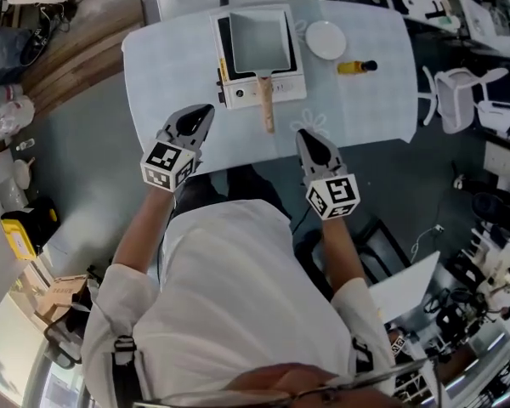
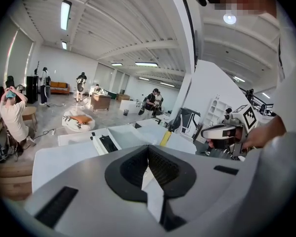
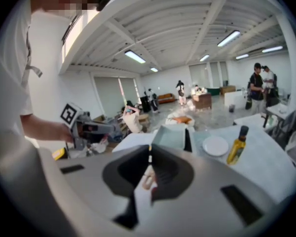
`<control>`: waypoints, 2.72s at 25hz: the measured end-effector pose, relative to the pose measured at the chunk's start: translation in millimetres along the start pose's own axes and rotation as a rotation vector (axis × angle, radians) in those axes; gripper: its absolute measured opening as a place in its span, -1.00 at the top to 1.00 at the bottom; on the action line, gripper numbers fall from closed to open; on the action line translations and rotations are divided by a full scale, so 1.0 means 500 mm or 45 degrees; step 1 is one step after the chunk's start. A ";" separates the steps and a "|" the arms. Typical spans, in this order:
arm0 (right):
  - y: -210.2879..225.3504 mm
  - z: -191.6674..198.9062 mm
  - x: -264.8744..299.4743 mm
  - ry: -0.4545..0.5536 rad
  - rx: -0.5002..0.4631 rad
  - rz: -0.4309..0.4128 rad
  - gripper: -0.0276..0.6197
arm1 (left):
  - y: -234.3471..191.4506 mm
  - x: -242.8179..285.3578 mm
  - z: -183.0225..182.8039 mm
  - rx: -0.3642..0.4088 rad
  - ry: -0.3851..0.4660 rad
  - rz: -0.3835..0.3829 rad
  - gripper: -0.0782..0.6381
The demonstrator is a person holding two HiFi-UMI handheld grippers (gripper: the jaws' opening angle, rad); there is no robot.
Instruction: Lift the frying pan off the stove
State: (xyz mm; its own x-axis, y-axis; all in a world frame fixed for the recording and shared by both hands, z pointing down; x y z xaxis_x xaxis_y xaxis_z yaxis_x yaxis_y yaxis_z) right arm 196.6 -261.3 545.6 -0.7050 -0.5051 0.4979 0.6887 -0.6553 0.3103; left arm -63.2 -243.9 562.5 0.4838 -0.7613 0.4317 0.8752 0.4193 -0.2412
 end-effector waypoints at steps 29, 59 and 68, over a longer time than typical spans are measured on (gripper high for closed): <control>0.101 0.153 0.246 -0.428 0.344 -0.441 0.37 | -0.007 0.289 0.183 -0.617 -0.212 0.314 0.31; 0.051 0.210 0.358 -0.736 0.638 -0.957 0.23 | 0.037 0.466 0.200 -1.174 -0.367 0.852 -0.04; 0.038 0.210 0.364 -0.747 0.749 -1.079 0.45 | 0.043 0.476 0.200 -1.111 -0.407 0.894 0.19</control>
State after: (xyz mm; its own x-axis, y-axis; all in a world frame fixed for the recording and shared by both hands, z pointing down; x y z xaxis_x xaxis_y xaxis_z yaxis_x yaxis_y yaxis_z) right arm 99.5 -306.6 727.2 -0.8939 0.4003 0.2018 0.1198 -0.2205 0.9680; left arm 71.2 -366.5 747.0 0.9487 -0.2857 0.1354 0.1761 0.1221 -0.9768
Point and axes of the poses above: the fingertips, and each gripper's own axes: x forward along the fingers, y to its right, z out of its underside, the point moved 5 cm from there along -x, backward along the fingers, and after that the axes turned 5 degrees about x, right-handed, at the moved point
